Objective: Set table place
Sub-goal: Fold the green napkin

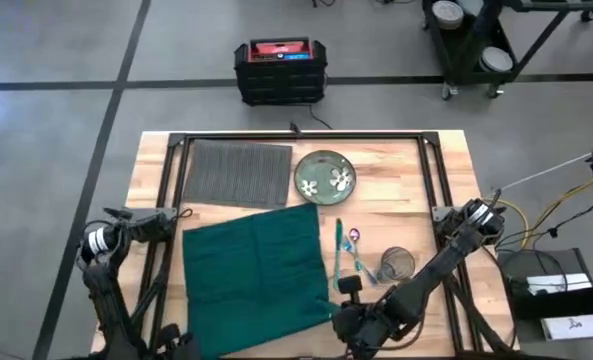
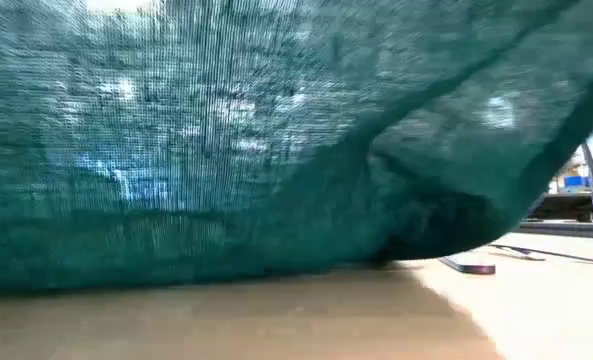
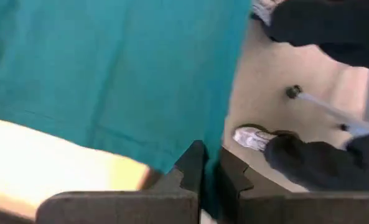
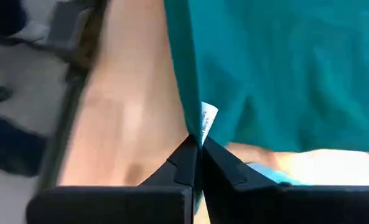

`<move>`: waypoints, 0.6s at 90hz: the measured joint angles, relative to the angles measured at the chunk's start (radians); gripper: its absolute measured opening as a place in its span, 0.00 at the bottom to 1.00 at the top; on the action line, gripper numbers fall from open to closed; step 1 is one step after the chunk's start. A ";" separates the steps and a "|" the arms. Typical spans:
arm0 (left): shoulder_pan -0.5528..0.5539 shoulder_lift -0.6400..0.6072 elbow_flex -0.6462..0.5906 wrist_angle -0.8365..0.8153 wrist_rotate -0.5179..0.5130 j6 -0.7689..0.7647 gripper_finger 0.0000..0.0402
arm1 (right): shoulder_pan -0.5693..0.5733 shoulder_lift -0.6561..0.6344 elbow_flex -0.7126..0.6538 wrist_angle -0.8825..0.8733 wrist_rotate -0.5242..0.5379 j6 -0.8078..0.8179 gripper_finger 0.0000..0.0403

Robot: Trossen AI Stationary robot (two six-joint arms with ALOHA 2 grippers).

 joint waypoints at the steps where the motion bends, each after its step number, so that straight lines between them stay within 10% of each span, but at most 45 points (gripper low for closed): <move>1: -0.001 0.003 0.000 0.005 0.000 -0.001 0.00 | 0.002 0.002 0.000 0.002 -0.004 0.003 0.00; 25: 0.003 -0.021 0.072 -0.192 -0.017 0.162 0.00 | 0.031 0.023 0.009 0.074 -0.047 0.110 0.00; 54: 0.004 -0.110 0.081 -0.581 -0.143 0.019 0.00 | -0.150 0.007 0.083 0.034 0.058 0.055 0.00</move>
